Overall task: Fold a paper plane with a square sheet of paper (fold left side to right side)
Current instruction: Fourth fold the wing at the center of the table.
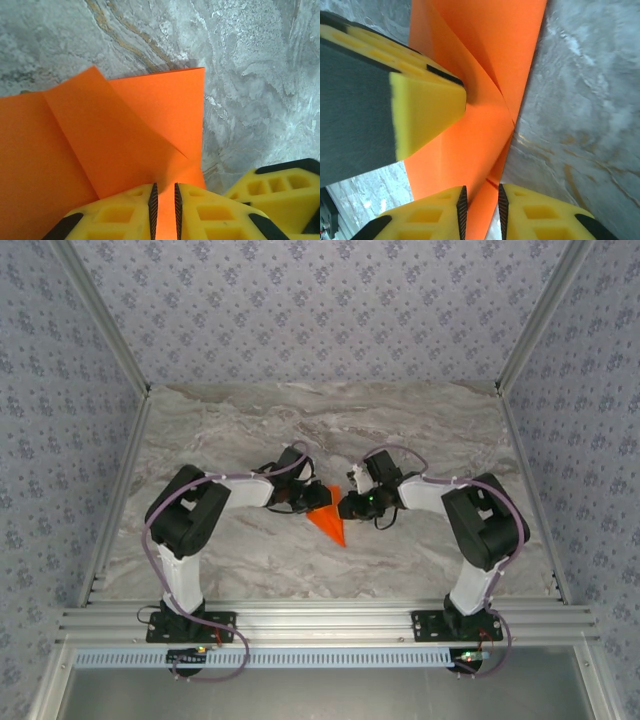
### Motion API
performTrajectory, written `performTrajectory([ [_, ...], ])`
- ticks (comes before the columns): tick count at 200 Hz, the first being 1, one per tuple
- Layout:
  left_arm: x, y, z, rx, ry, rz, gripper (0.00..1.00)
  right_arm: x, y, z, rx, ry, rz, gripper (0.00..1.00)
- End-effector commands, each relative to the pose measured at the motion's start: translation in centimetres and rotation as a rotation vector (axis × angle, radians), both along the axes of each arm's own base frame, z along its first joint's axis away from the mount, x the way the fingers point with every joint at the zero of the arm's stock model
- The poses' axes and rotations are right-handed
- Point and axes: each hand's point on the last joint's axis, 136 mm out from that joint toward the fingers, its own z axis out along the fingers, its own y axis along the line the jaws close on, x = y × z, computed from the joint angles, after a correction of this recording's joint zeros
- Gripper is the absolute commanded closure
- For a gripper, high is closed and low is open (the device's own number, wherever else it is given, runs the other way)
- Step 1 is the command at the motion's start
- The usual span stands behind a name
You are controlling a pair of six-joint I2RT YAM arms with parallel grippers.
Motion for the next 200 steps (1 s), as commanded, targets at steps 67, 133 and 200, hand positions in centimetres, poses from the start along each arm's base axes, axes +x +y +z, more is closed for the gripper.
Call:
performTrajectory([
  [67, -2.8, 2.8, -4.0, 0.135, 0.115, 0.03, 0.81, -3.7, 4.0, 4.8, 0.23, 0.051, 0.12, 0.76],
  [133, -2.7, 2.7, -3.8, 0.135, 0.113, 0.026, 0.81, -5.4, 3.4, 0.4, 0.091, 0.134, 0.134, 0.77],
  [200, -2.6, 2.6, -3.8, 0.137, 0.113, 0.025, 0.81, -6.7, 2.3, -1.7, -0.011, 0.167, 0.145, 0.77],
])
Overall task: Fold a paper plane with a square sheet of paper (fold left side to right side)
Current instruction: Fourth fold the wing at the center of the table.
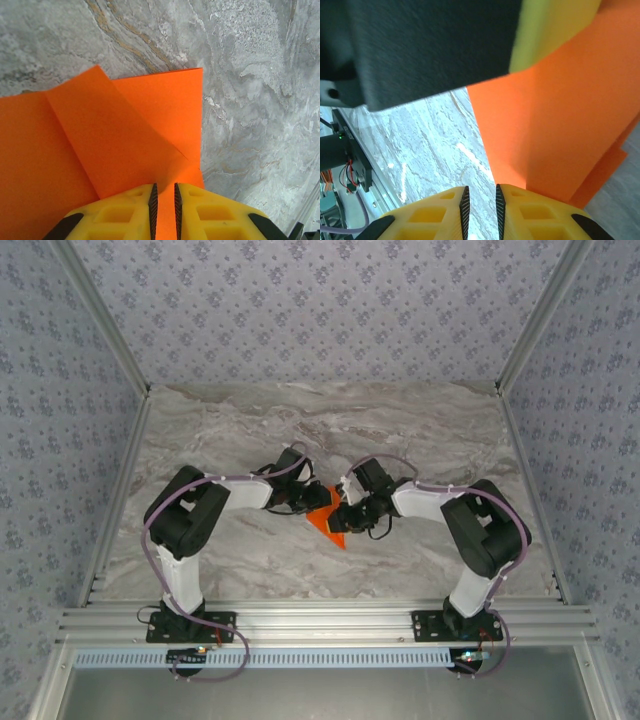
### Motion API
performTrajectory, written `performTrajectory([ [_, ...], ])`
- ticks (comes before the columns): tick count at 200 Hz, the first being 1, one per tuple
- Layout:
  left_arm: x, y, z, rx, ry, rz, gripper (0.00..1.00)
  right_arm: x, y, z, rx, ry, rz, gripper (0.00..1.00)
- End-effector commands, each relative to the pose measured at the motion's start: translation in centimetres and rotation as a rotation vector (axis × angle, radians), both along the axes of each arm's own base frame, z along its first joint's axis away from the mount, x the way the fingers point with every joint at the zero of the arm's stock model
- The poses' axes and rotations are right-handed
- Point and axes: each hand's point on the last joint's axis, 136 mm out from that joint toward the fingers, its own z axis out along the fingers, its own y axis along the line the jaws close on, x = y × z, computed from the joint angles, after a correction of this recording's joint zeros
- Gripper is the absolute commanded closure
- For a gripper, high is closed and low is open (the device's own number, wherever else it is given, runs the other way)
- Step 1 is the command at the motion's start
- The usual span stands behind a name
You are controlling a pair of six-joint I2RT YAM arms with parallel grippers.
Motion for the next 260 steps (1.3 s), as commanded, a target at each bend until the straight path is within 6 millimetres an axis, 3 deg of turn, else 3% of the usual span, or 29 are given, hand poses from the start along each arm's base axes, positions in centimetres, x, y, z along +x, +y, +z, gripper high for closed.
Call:
performTrajectory([
  [1, -2.6, 2.7, -3.8, 0.144, 0.118, 0.02, 0.81, -1.4, -1.2, -1.9, -0.083, 0.043, 0.017, 0.77],
  [129, -2.6, 2.8, -4.2, 0.156, 0.128, 0.022, 0.81, -3.1, -2.5, -3.4, -0.182, 0.073, 0.048, 0.79],
  [260, -2.4, 3.4, -4.9, 0.168, 0.144, 0.041, 0.82, -7.3, -4.8, -4.3, -0.291, 0.162, 0.092, 0.81],
])
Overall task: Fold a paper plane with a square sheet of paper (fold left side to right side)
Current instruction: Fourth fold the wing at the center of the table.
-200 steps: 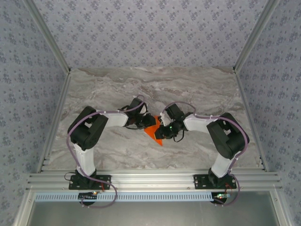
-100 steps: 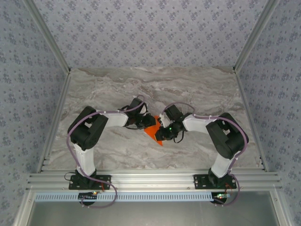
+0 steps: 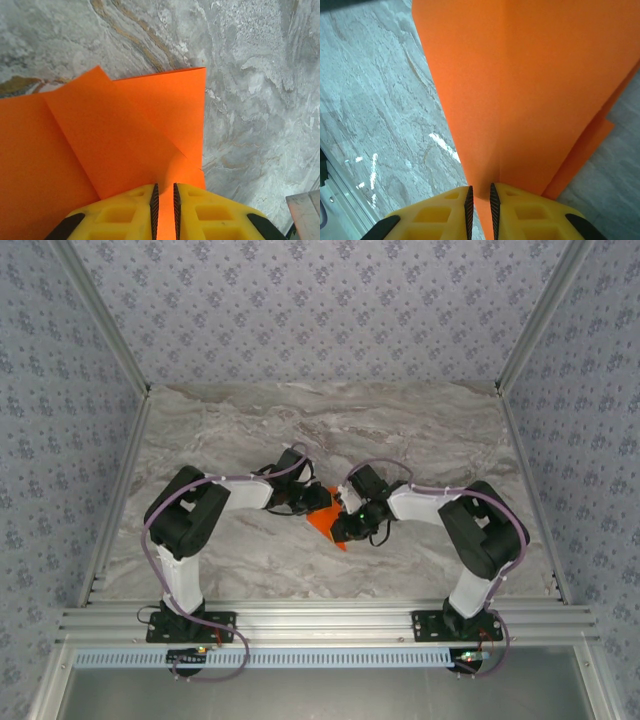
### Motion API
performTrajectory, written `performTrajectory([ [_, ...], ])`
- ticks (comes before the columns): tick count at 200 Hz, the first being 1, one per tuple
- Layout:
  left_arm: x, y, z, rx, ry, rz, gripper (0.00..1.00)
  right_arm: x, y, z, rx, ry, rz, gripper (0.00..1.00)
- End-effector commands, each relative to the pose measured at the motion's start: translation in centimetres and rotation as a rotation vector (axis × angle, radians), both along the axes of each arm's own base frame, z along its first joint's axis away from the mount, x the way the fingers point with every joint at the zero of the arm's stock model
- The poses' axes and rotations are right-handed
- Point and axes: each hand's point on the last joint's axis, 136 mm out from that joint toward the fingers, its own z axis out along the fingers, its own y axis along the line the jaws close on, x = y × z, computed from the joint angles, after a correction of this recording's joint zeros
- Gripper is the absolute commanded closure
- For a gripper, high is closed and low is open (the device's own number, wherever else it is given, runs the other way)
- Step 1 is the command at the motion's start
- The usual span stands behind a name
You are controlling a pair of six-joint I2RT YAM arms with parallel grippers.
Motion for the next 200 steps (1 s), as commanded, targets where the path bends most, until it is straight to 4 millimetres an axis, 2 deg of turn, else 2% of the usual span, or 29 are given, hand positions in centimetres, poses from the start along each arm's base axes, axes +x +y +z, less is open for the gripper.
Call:
performTrajectory([
  [1, -2.1, 3.3, -4.8, 0.167, 0.125, 0.042, 0.82, -5.4, -3.6, -2.5, -0.161, 0.18, 0.022, 0.81],
  [49, -2.1, 3.4, -4.9, 0.168, 0.127, 0.045, 0.82, -6.2, -3.4, -2.3, -0.136, 0.194, 0.021, 0.81],
  [139, -2.1, 3.5, -4.9, 0.173, 0.125, 0.045, 0.82, -6.9, -4.4, -1.9, -0.16, 0.191, 0.001, 0.81],
  [169, -2.1, 3.4, -4.9, 0.17, 0.128, 0.045, 0.82, -6.5, -4.1, -0.4, -0.12, 0.166, 0.003, 0.81],
  [200, -2.0, 3.2, -4.6, 0.163, 0.123, 0.042, 0.82, -5.2, -3.1, 2.4, -0.033, 0.119, -0.002, 0.81],
])
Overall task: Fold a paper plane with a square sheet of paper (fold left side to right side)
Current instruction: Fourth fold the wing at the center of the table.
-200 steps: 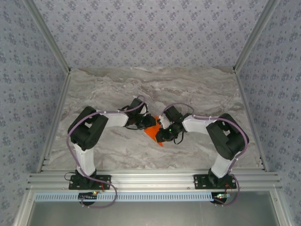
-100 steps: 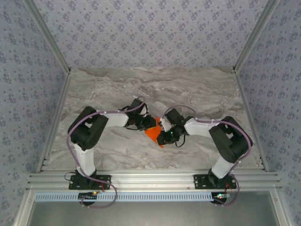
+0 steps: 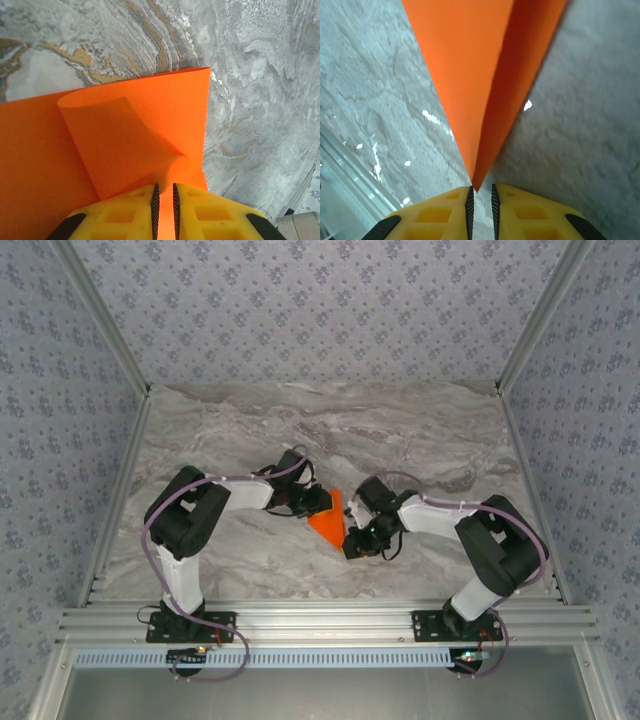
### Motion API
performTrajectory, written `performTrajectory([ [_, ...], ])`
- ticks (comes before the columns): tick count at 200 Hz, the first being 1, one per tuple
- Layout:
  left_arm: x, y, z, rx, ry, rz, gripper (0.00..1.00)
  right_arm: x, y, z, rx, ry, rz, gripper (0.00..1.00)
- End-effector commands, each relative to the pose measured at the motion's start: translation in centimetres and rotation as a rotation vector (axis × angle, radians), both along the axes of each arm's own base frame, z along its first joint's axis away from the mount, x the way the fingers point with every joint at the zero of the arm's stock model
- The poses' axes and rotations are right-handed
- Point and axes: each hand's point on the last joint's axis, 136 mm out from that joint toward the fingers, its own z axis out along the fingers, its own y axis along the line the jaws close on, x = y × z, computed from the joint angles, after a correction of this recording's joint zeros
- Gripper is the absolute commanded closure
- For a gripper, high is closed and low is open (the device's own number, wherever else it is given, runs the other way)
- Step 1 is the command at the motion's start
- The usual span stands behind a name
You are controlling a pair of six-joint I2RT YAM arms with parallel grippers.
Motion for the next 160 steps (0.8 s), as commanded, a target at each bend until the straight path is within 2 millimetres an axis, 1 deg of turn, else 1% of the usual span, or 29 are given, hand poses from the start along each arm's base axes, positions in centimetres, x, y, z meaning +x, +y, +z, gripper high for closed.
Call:
performTrajectory([
  [1, -1.2, 3.4, -4.5, 0.174, 0.081, 0.049, 0.82, -0.7, -0.1, 2.1, 0.03, 0.03, -0.009, 0.81],
  [27, -1.2, 3.3, -4.4, 0.171, 0.078, 0.046, 0.82, 1.0, 1.4, 4.4, 0.129, -0.015, -0.025, 0.82],
  [40, -1.2, 3.2, -4.3, 0.17, 0.076, 0.045, 0.82, 2.1, 2.2, 4.8, 0.176, -0.034, -0.049, 0.81],
  [48, -1.2, 3.2, -4.3, 0.169, 0.076, 0.045, 0.82, 2.7, 2.6, 4.8, 0.194, -0.04, -0.063, 0.8],
  [73, -1.1, 3.1, -4.2, 0.166, 0.074, 0.042, 0.82, 4.0, 3.3, 3.3, 0.185, -0.029, -0.086, 0.81],
  [90, -1.2, 3.0, -4.1, 0.166, 0.075, 0.041, 0.82, 4.6, 3.2, 1.9, 0.153, -0.025, -0.105, 0.82],
  [109, -1.1, 2.9, -4.0, 0.163, 0.073, 0.038, 0.82, 5.1, 2.4, 0.2, 0.086, -0.026, -0.124, 0.83],
  [139, -0.9, 2.9, -3.4, 0.156, 0.054, 0.035, 0.82, 4.2, 0.3, -2.3, -0.023, 0.012, -0.141, 0.84],
  [160, -0.2, 2.6, -1.8, 0.128, 0.008, 0.034, 0.81, 3.5, -1.0, -3.6, -0.081, 0.036, -0.15, 0.88],
])
